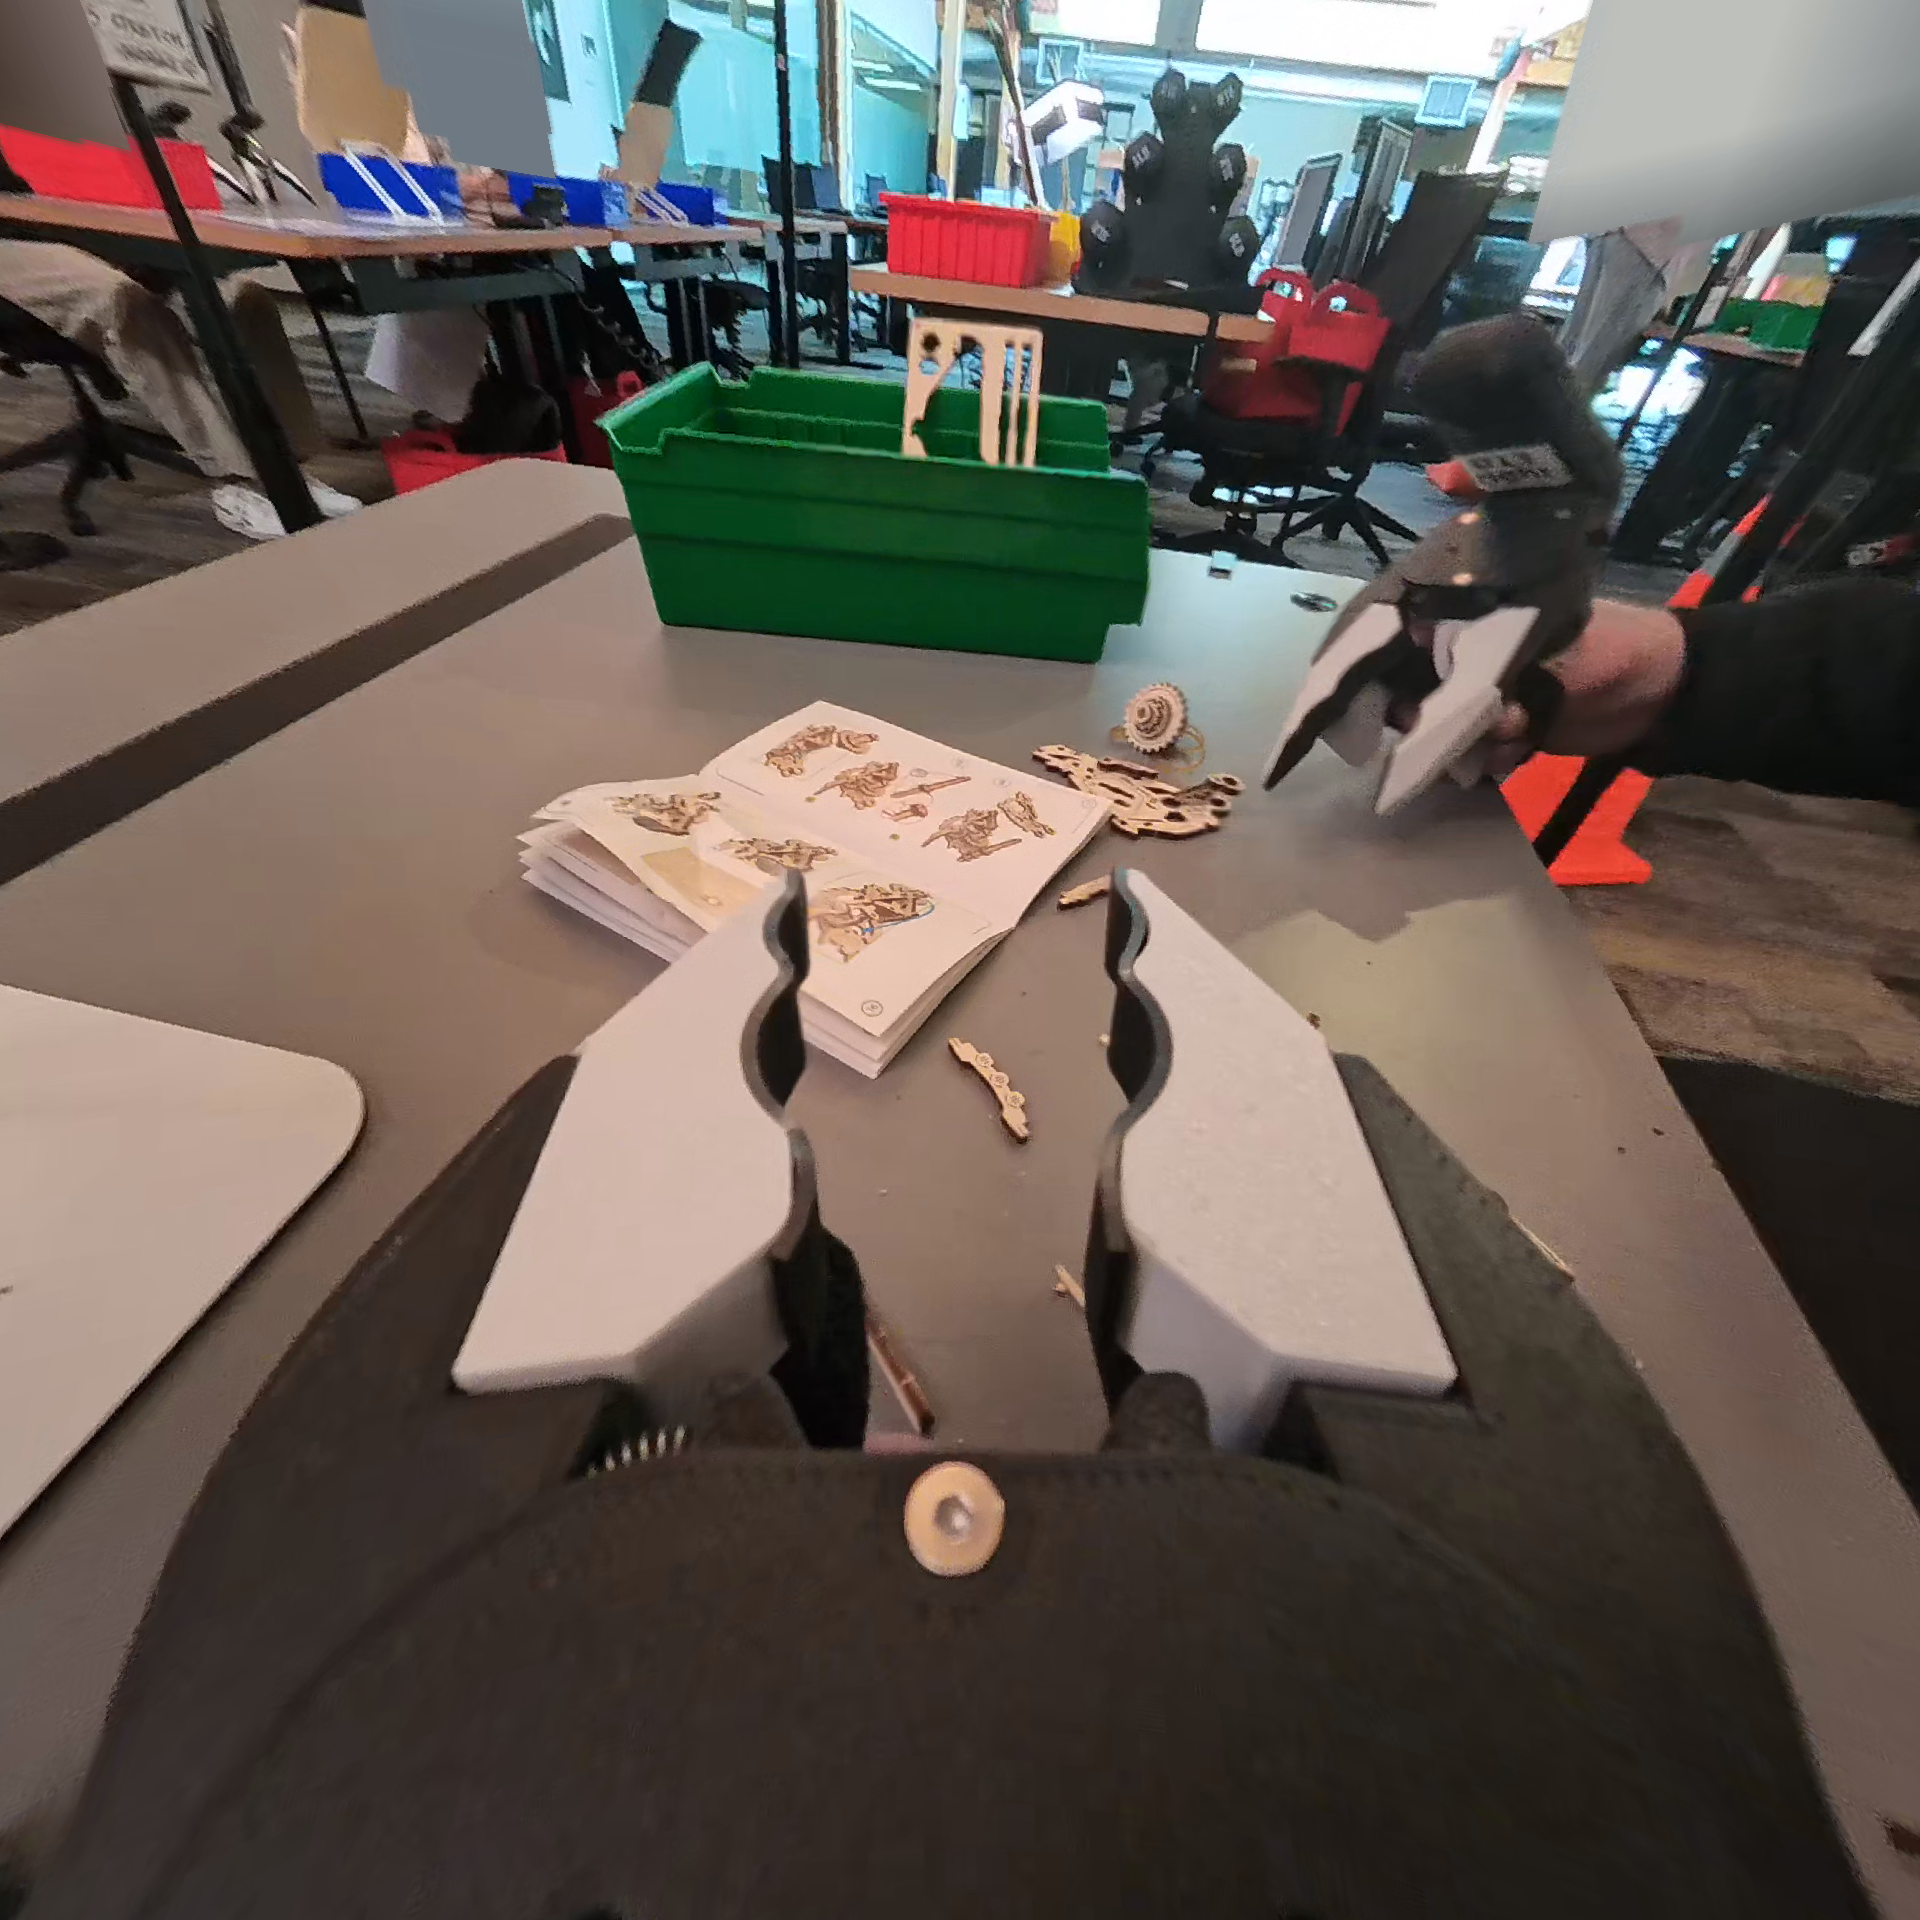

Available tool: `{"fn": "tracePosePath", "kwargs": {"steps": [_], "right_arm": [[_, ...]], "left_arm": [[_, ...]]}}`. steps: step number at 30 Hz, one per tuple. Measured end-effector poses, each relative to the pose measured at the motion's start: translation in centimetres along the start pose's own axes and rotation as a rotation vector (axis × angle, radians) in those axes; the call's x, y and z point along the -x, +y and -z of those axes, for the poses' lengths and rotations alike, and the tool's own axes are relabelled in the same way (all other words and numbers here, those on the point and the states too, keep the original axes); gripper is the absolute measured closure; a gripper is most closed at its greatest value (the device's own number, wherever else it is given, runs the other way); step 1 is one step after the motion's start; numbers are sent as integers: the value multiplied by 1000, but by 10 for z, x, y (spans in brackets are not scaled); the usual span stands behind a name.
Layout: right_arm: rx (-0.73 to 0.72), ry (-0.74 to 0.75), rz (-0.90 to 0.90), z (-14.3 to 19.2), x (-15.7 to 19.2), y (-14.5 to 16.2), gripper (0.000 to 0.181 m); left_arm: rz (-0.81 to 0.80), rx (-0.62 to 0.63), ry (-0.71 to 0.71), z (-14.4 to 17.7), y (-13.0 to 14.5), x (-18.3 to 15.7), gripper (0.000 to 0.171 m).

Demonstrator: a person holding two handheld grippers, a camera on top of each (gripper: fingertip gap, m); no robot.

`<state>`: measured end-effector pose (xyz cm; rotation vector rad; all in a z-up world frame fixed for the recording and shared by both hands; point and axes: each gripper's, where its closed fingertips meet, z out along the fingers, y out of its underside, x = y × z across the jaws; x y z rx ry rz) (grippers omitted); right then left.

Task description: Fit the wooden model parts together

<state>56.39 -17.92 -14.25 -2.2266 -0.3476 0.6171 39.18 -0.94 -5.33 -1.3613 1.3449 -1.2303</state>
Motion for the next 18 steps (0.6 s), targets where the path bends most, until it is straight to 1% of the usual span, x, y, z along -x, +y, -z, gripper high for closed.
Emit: {"fn": "tracePosePath", "kwargs": {"steps": [2,4,5,7,9,11,13,15,18], "right_arm": [[-7,48,45,0,2,1,126],[-72,70,35,5,3,-4,123],[-112,86,31,8,3,-7,124],[-134,122,47,10,3,-8,125],[-124,171,78,9,1,-8,128],[-103,210,100,6,-1,-7,127],[-79,270,86,4,-8,-6,130],[-66,270,60,3,-12,-6,131],[-28,228,21,-1,-12,-1,127]], "left_arm": [[-27,-15,-23,5,-4,0,119],[-48,-20,-42,8,-4,0,122],[-48,-17,-35,8,-2,-3,124],[-53,4,-41,6,3,-5,129],[-82,28,-66,4,6,-5,133],[-94,44,-78,2,9,-4,133],[-91,56,-95,0,12,-1,133],[-93,64,-112,-1,13,2,133],[-77,70,-124,0,15,4,131]]}}
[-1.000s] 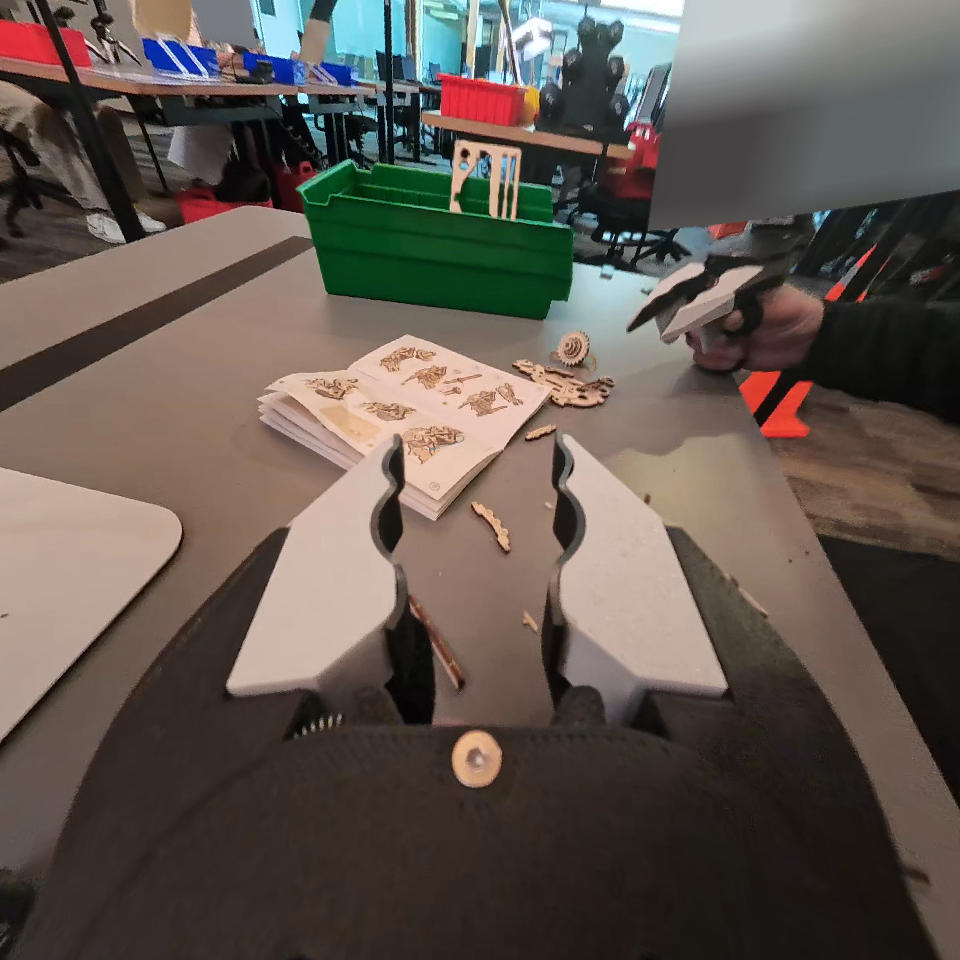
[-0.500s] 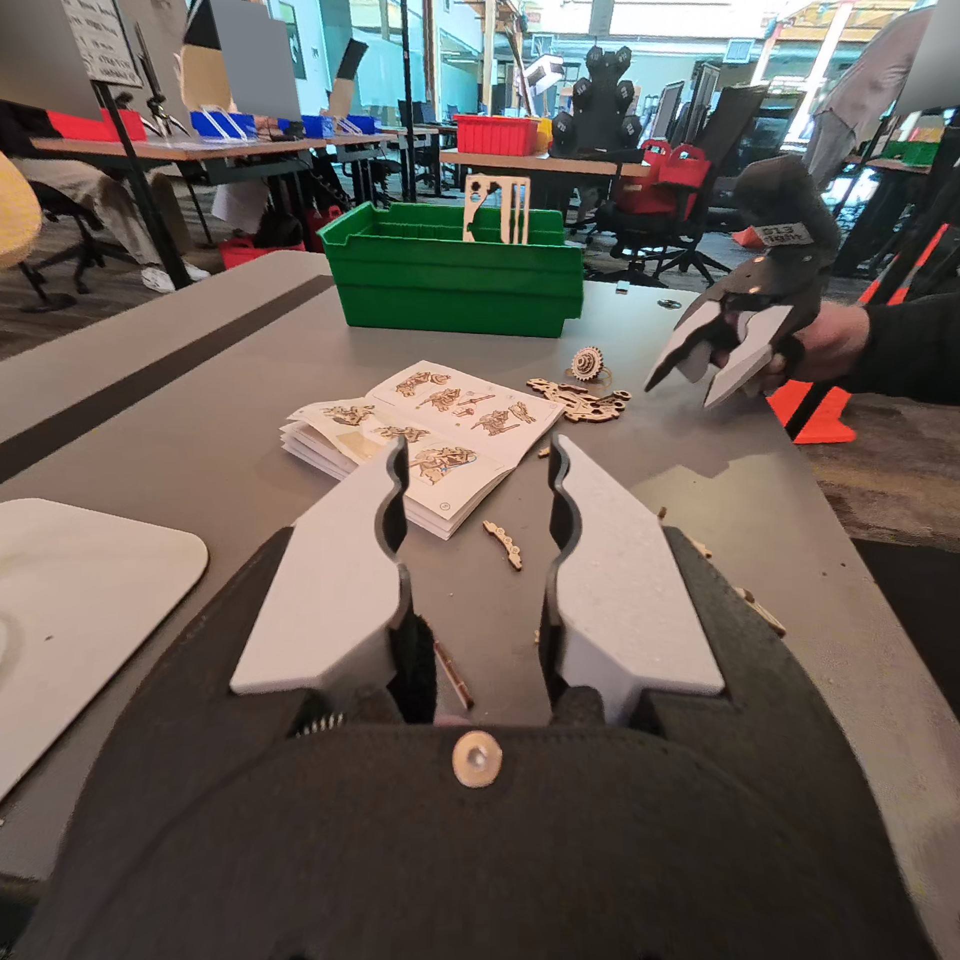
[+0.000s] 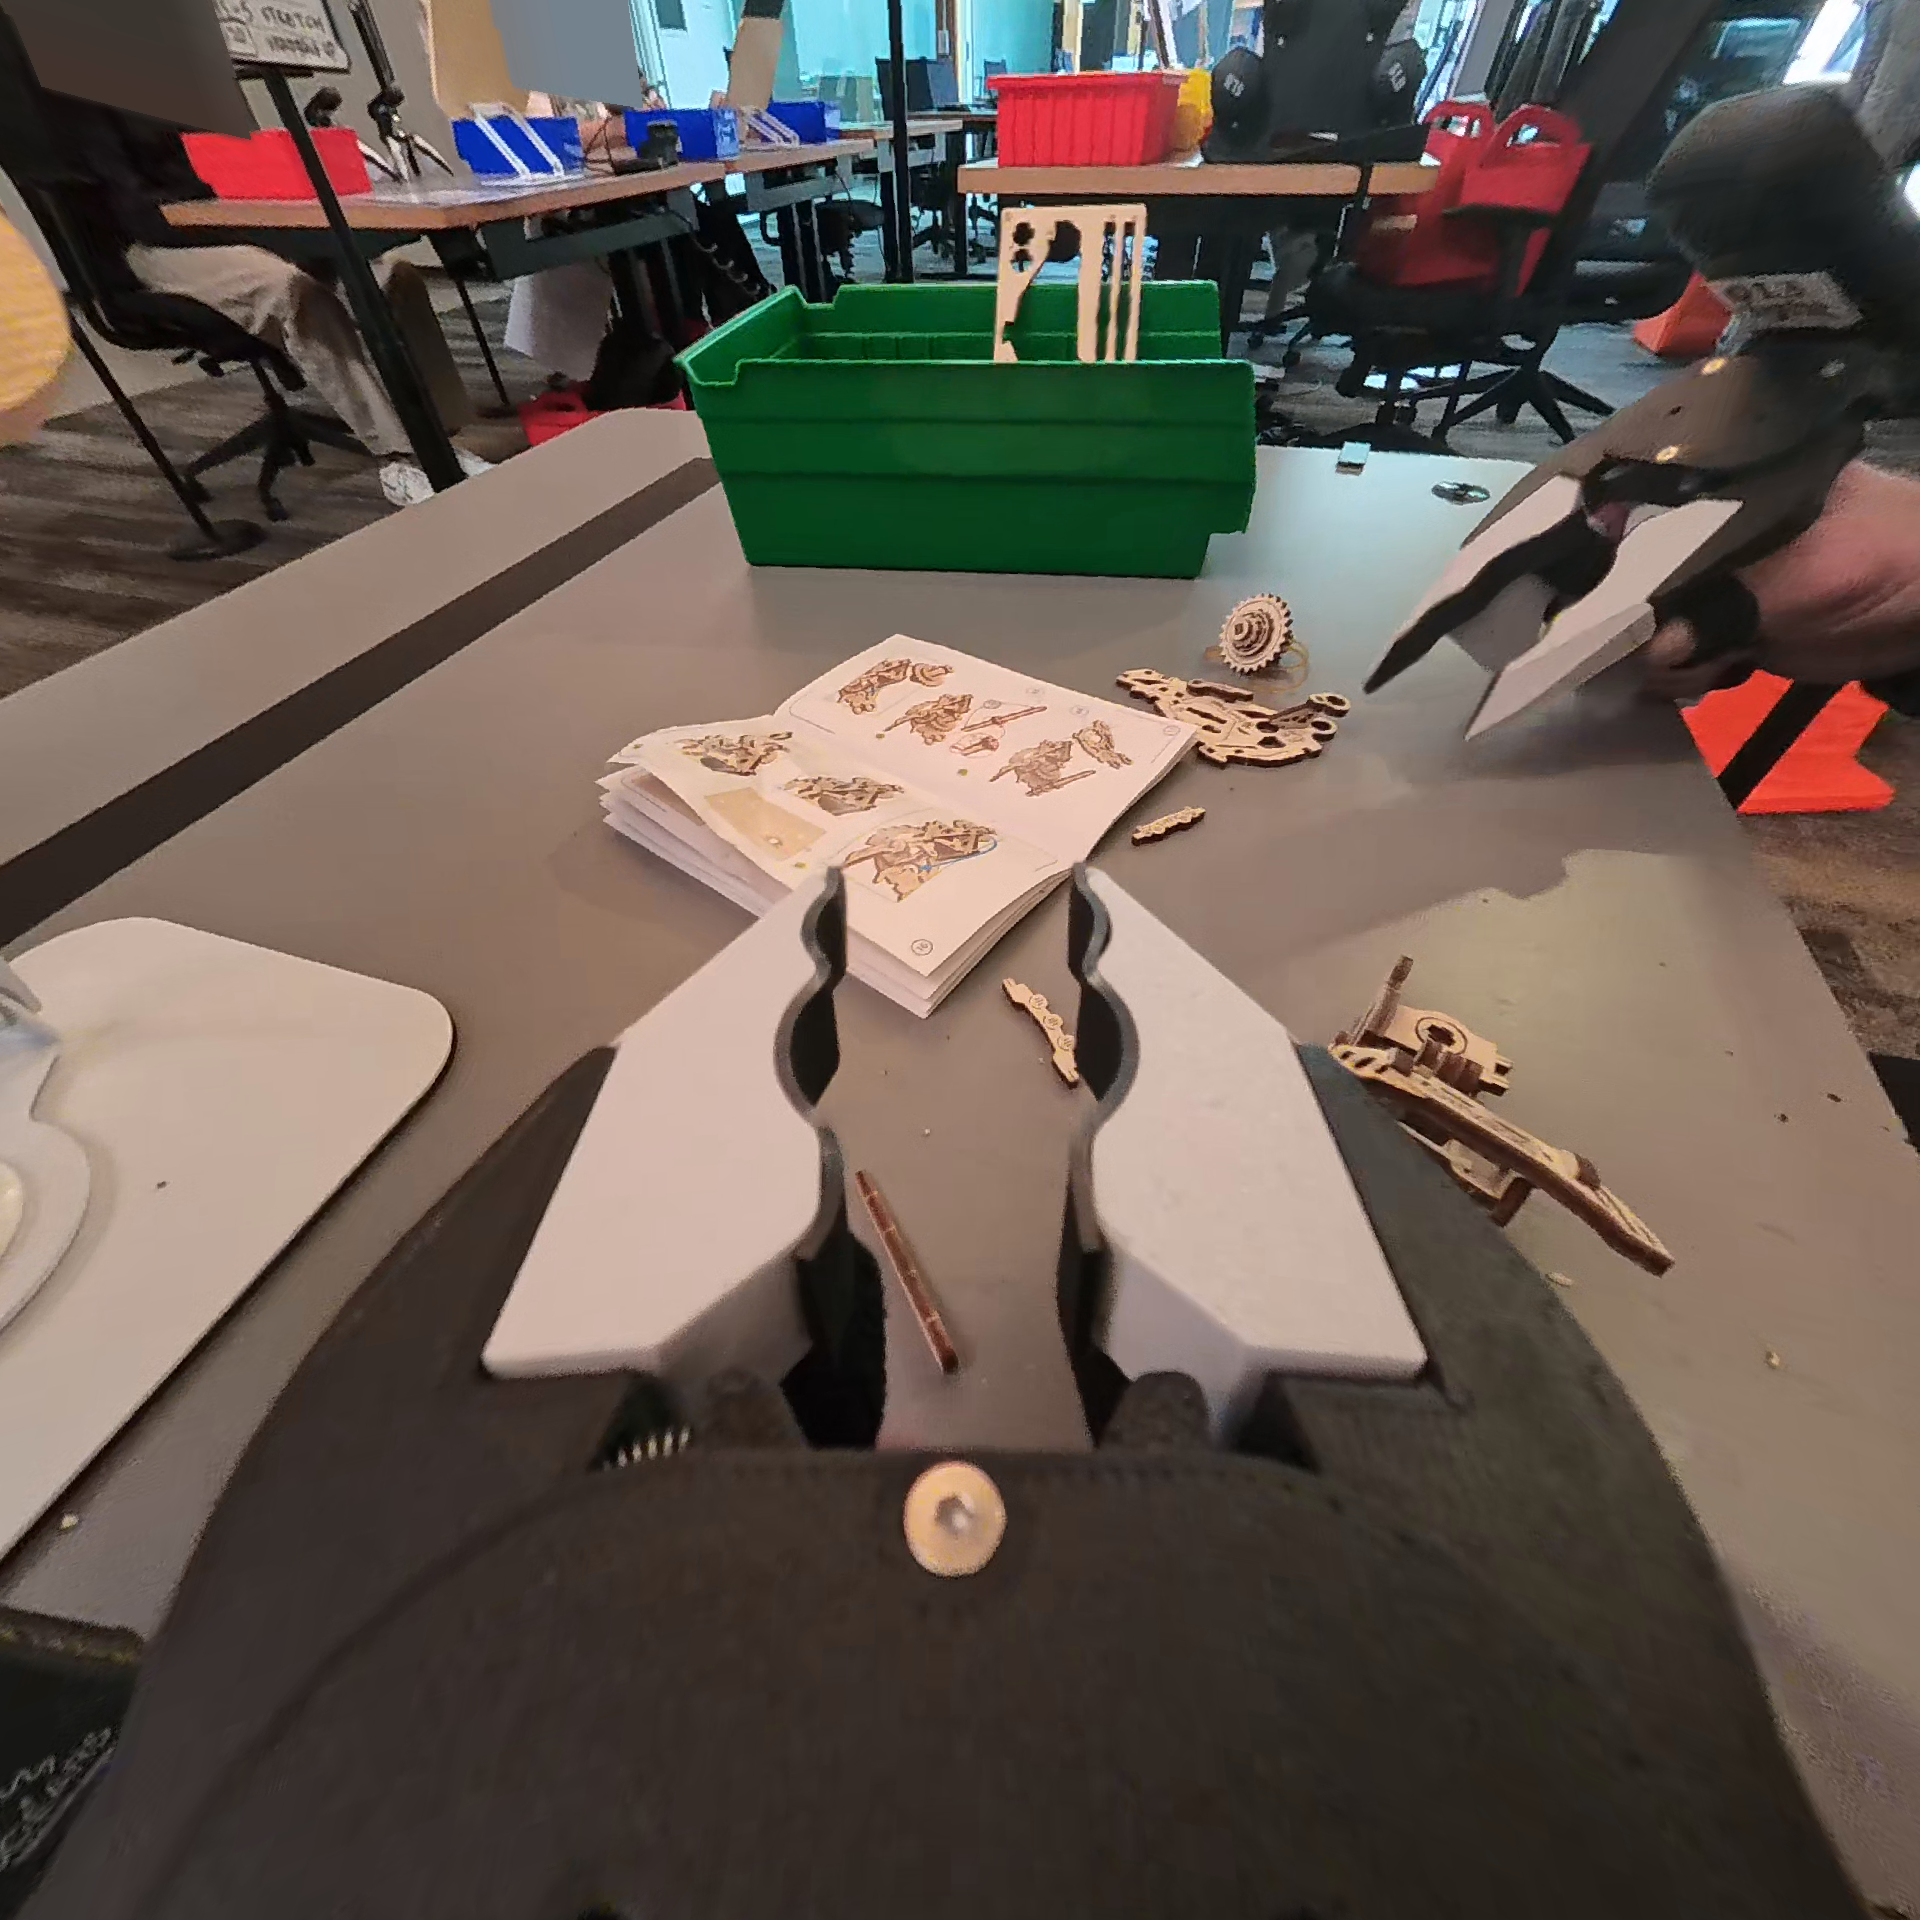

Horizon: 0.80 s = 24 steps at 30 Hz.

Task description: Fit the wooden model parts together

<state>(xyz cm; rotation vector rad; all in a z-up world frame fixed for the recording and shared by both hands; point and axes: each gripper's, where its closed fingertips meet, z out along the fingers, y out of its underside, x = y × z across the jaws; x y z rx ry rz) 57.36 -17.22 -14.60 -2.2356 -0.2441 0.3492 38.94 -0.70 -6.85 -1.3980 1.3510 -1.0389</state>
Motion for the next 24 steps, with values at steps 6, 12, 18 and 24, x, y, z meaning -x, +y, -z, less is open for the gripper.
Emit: {"fn": "tracePosePath", "kwargs": {"steps": [6,12,18,24], "right_arm": [[26,-83,-51,-1,6,6,120],[17,-81,-78,0,6,5,120],[15,-59,-81,0,5,6,121],[15,-26,-74,1,4,7,118]], "left_arm": [[58,-32,20,0,-2,2,131],[49,-25,21,-3,0,4,130],[31,-24,36,-4,-2,-2,129],[49,-41,56,2,-4,-6,134]]}}
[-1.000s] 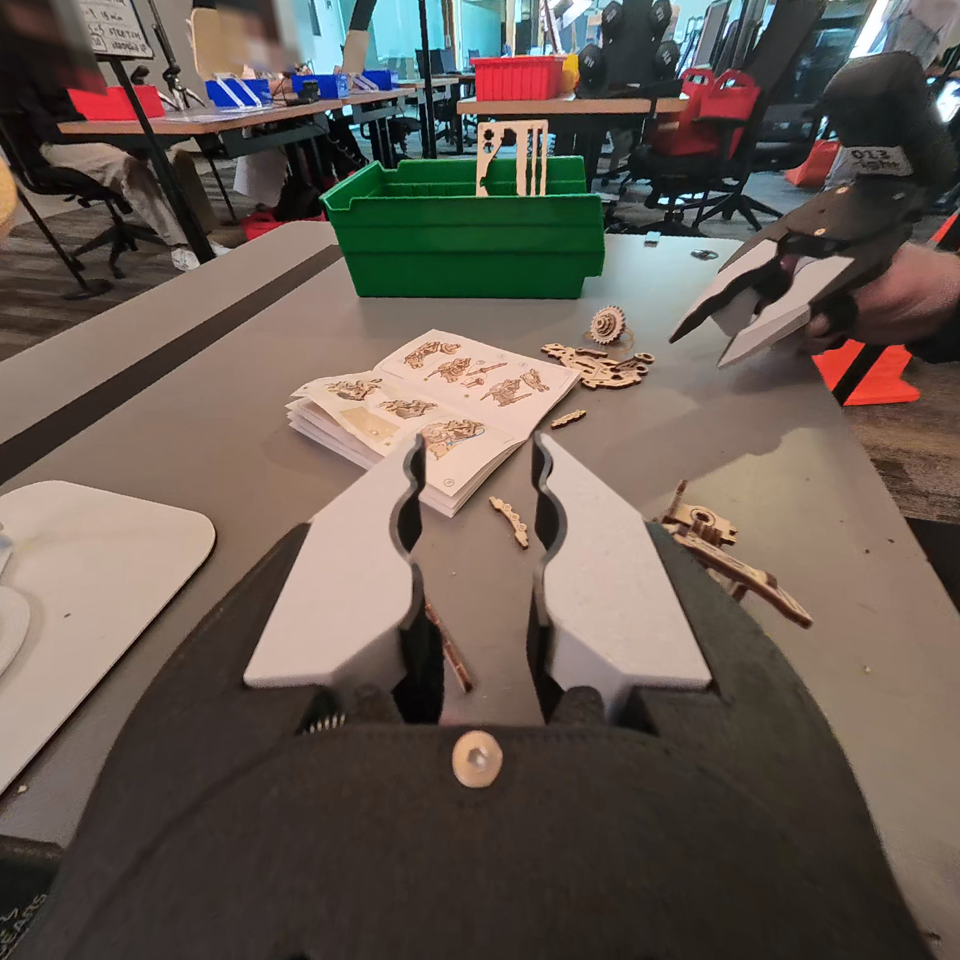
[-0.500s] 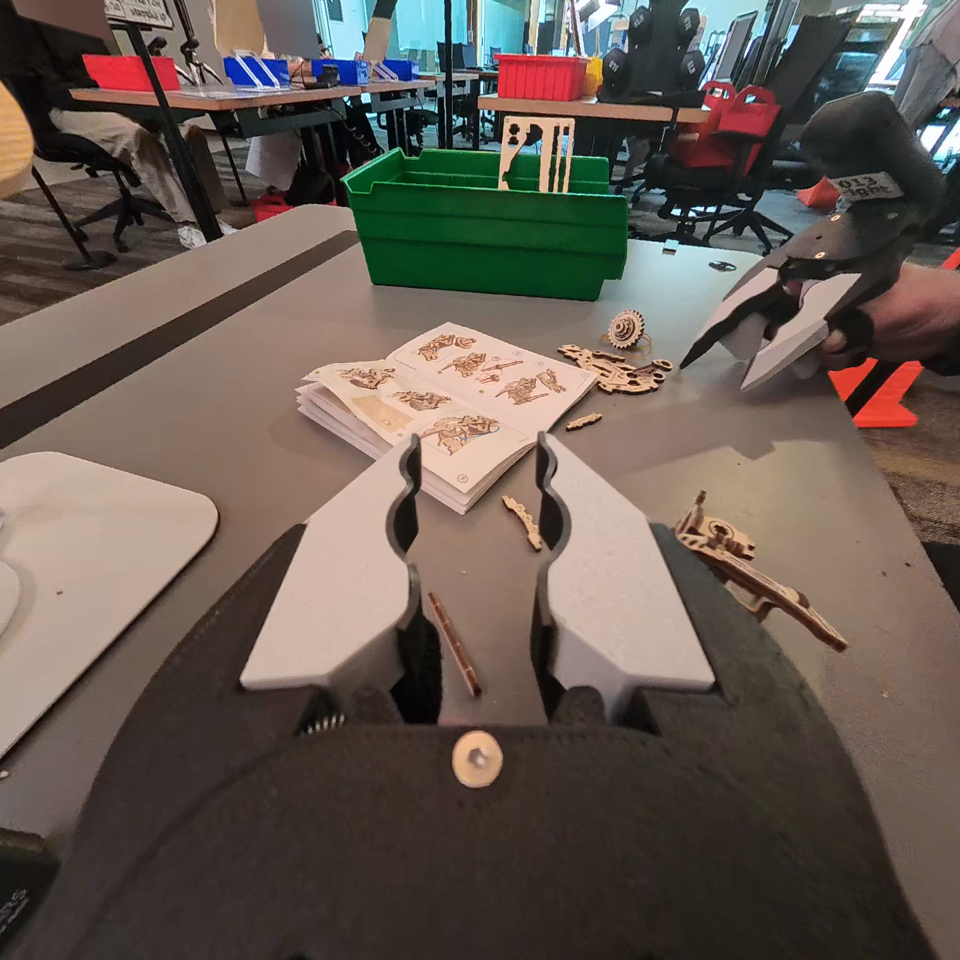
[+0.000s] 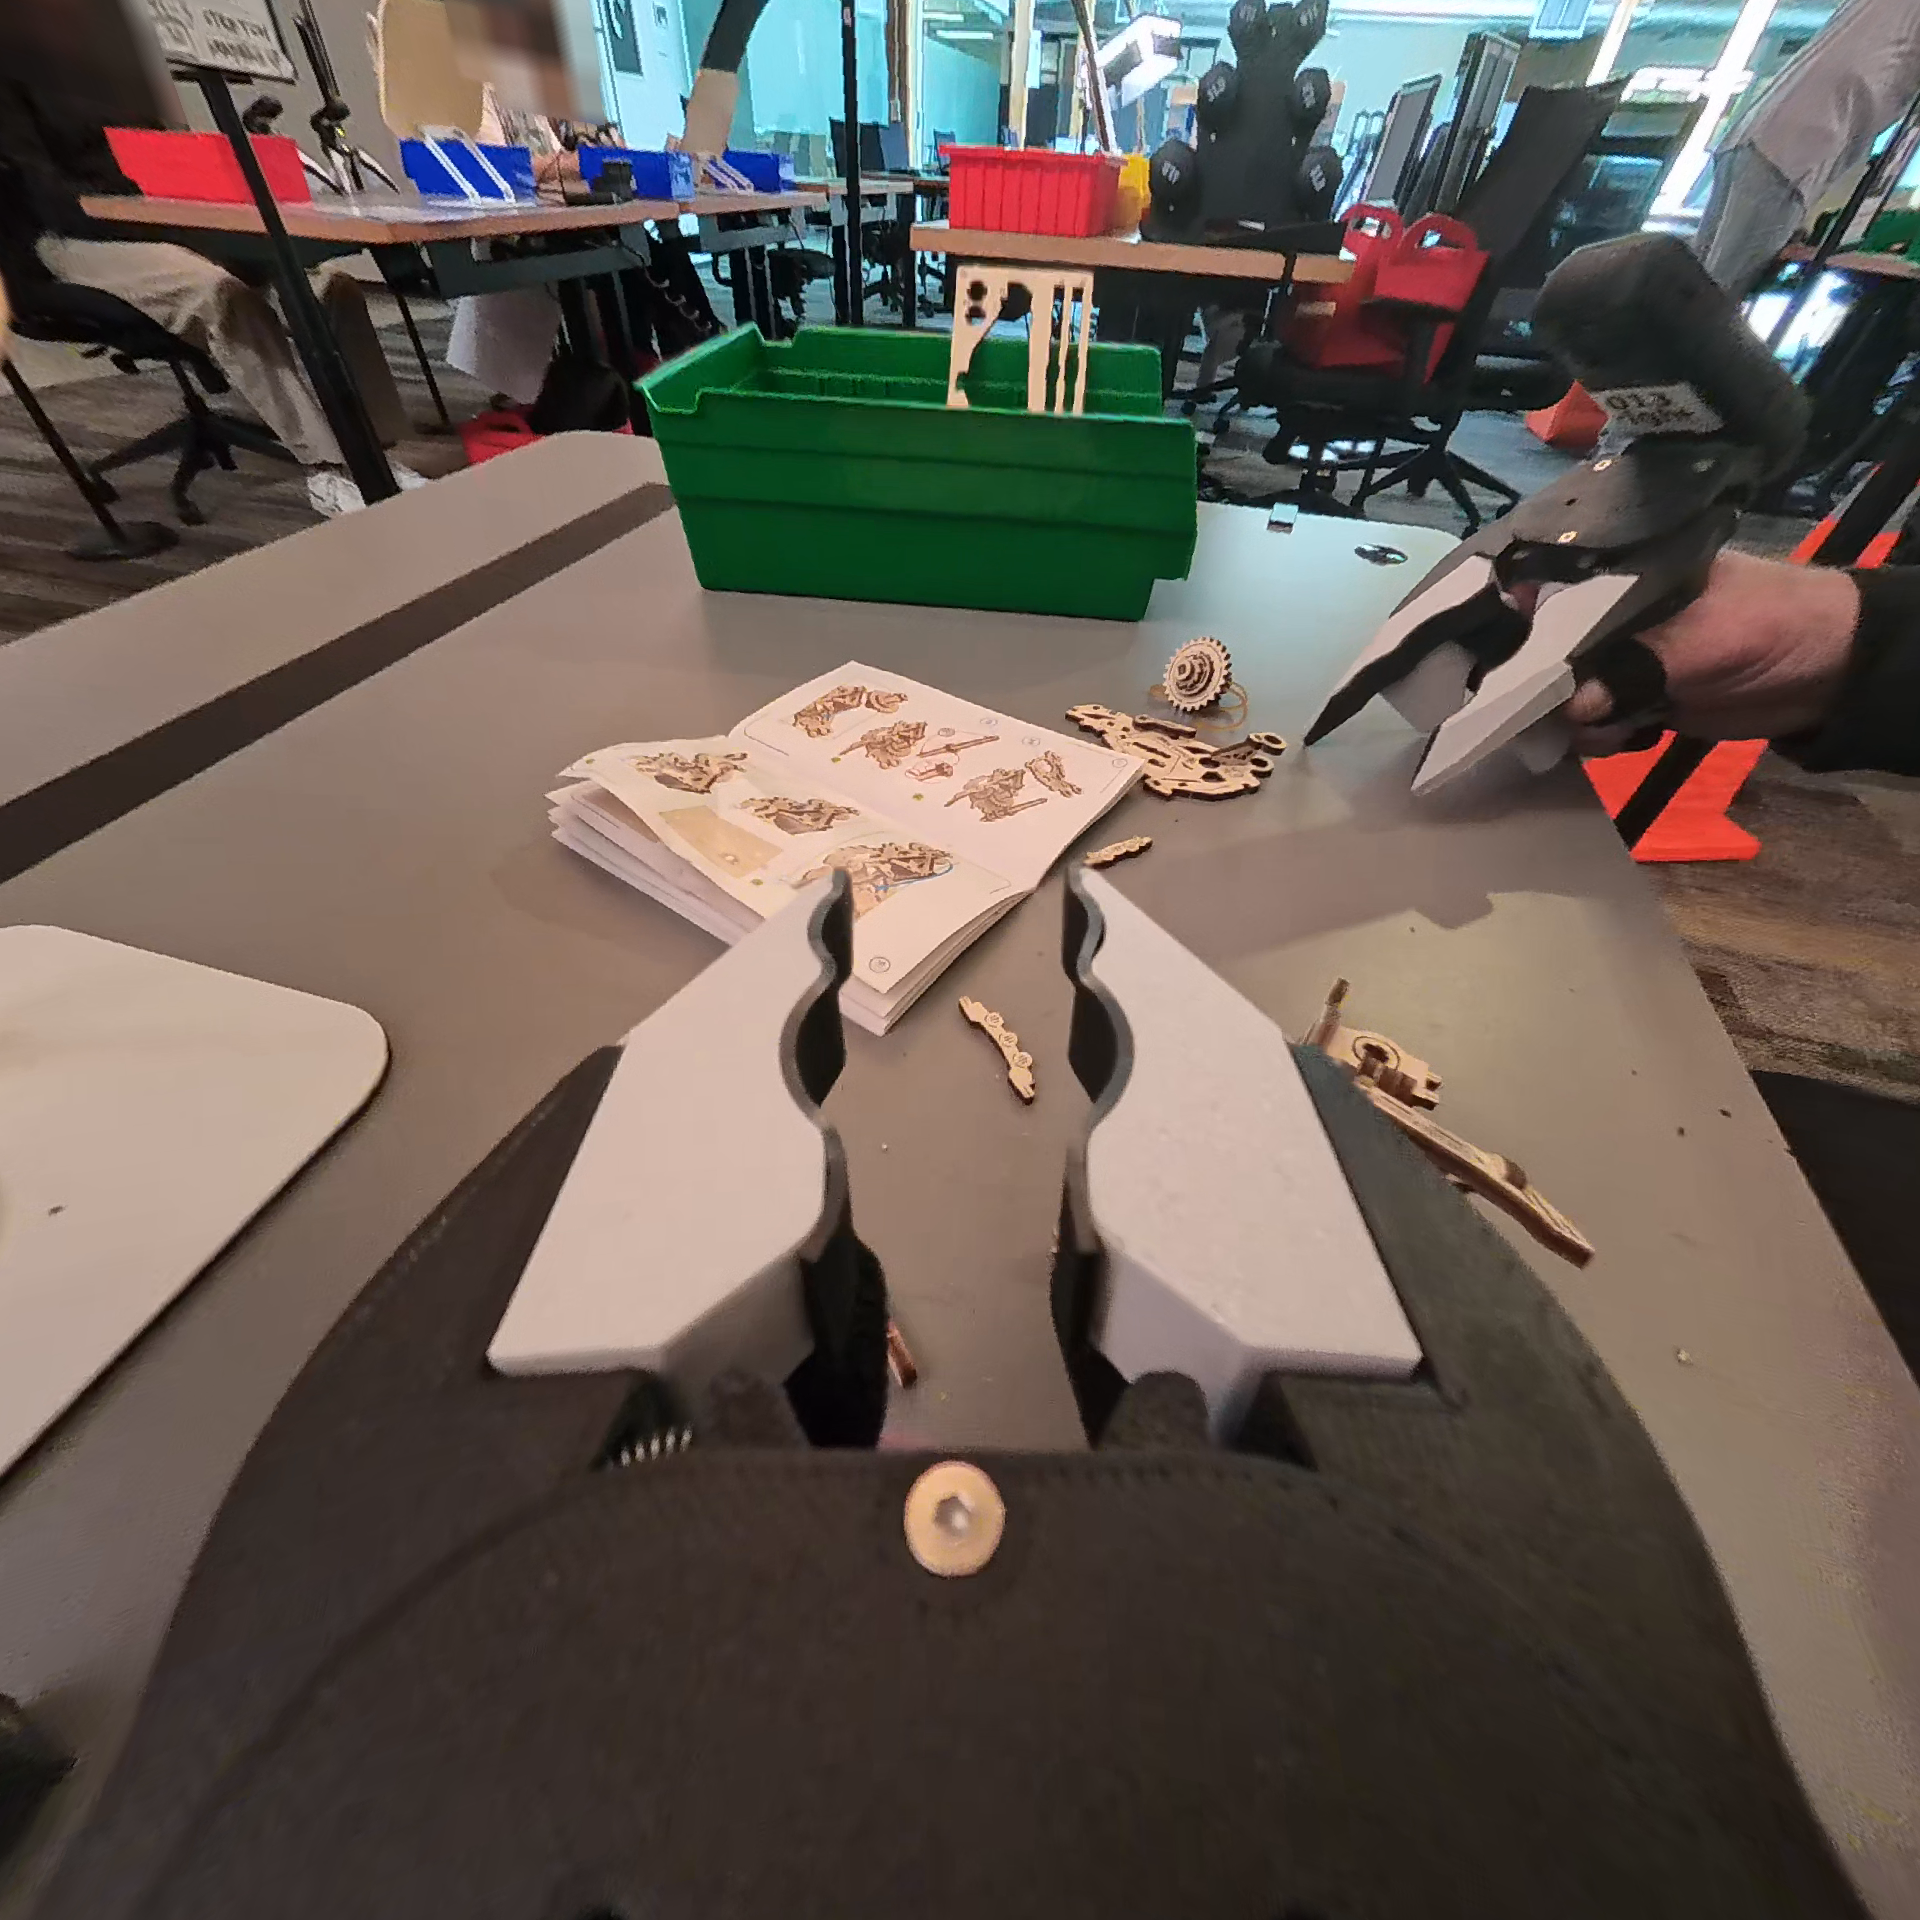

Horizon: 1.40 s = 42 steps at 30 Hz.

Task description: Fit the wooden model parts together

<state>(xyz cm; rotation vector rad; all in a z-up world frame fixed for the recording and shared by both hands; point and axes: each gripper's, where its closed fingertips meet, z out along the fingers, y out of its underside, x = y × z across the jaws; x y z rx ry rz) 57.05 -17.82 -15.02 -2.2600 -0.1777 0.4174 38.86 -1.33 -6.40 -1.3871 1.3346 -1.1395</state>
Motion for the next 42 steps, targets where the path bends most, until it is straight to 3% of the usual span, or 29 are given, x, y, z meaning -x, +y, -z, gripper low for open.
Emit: {"fn": "tracePosePath", "kwargs": {"steps": [5,10,42], "right_arm": [[-4,0,4,0,0,-1,118],[-4,9,28,0,1,0,120],[-70,-19,48,5,3,-7,147]], "left_arm": [[-38,21,-23,2,3,0,152],[-54,38,-27,0,6,-1,155],[34,53,-3,-7,17,11,140]]}}
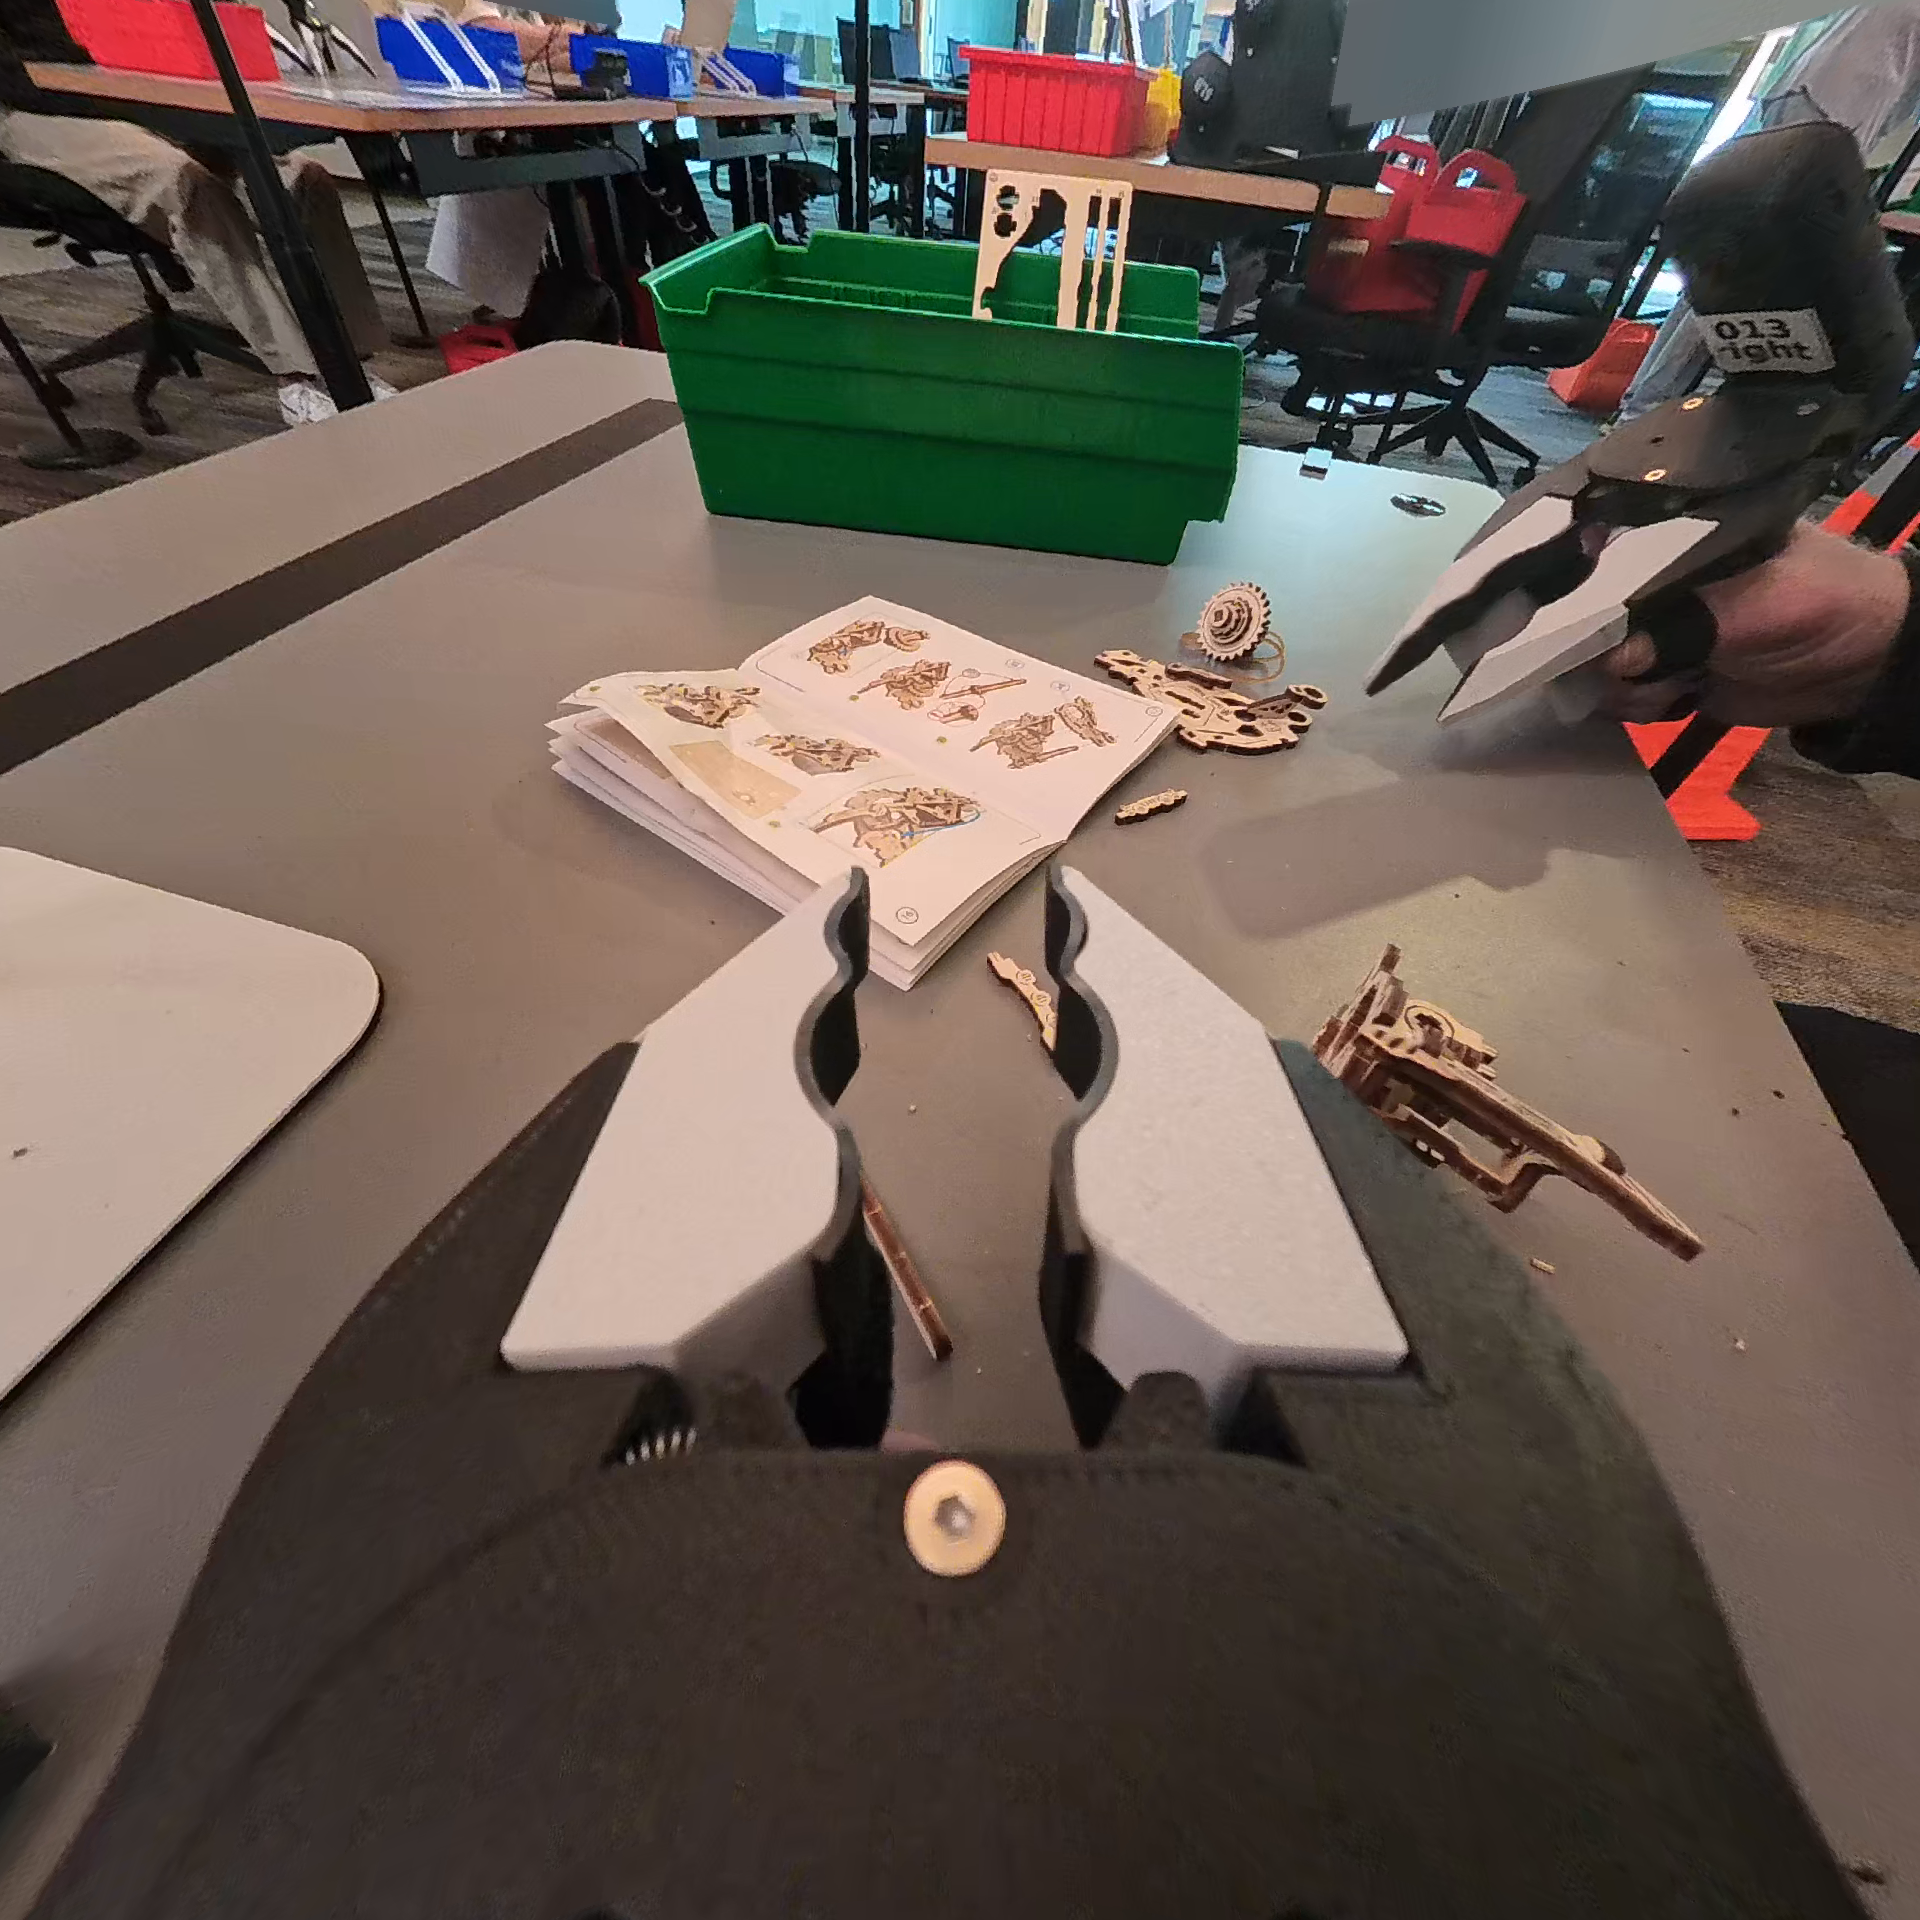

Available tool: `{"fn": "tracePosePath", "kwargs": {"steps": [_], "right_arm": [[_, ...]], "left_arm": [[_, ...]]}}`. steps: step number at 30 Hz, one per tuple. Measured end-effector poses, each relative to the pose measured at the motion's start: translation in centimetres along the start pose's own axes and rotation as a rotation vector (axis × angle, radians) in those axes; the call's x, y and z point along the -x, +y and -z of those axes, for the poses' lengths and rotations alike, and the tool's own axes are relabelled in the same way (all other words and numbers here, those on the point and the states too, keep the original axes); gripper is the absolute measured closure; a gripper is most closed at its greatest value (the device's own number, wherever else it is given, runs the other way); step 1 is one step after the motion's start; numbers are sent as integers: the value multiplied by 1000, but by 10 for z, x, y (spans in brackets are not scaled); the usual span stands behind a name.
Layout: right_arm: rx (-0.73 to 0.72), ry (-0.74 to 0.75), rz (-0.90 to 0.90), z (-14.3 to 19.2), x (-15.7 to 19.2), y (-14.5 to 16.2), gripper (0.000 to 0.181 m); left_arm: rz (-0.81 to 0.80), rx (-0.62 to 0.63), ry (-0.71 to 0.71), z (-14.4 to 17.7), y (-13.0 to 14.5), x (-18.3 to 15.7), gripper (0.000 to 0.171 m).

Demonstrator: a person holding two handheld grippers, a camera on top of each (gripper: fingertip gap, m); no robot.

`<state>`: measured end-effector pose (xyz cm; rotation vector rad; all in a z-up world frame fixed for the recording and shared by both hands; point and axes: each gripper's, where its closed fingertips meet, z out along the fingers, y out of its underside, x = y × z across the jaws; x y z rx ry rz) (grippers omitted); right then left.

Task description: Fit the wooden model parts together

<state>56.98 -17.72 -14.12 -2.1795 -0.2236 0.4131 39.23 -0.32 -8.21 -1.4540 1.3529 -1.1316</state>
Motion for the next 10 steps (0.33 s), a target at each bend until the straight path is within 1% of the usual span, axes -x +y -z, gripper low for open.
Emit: {"fn": "tracePosePath", "kwargs": {"steps": [10], "right_arm": [[-14,-9,9,1,2,-1,154]], "left_arm": [[14,19,13,-2,3,0,140]]}}
